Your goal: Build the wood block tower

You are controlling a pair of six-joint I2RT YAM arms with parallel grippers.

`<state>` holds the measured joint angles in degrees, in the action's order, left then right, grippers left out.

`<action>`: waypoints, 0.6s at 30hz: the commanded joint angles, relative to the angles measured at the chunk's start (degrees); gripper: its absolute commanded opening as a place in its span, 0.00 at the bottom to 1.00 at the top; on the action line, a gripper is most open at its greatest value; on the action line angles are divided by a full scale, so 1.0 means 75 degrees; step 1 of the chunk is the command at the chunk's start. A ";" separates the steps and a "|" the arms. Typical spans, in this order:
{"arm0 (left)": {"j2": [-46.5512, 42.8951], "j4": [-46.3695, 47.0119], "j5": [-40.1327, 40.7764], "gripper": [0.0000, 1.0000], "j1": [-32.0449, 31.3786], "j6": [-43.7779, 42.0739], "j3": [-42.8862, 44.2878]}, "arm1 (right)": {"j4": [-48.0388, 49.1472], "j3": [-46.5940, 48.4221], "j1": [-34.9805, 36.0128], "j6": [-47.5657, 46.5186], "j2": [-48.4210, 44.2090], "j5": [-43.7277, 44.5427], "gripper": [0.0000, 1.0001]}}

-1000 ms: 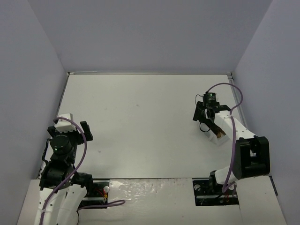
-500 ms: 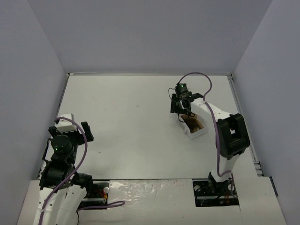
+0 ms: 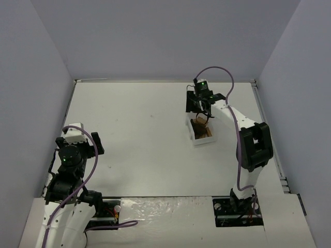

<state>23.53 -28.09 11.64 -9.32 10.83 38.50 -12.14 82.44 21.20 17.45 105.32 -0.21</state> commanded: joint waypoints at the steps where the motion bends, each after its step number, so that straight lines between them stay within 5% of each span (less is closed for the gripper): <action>1: 0.0140 0.0351 -0.0052 0.97 -0.0023 0.0146 0.0253 | 0.0033 -0.0557 -0.1347 -0.0911 -0.1389 -0.0310 0.49; 18: 0.0202 0.0314 -0.0311 0.97 -0.0034 0.0186 0.0303 | 0.0048 -0.0804 -0.2217 -0.2021 -0.0623 -0.2085 0.41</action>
<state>24.08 -28.19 10.27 -9.32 11.83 38.50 -12.67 75.13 4.80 4.72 100.11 -10.51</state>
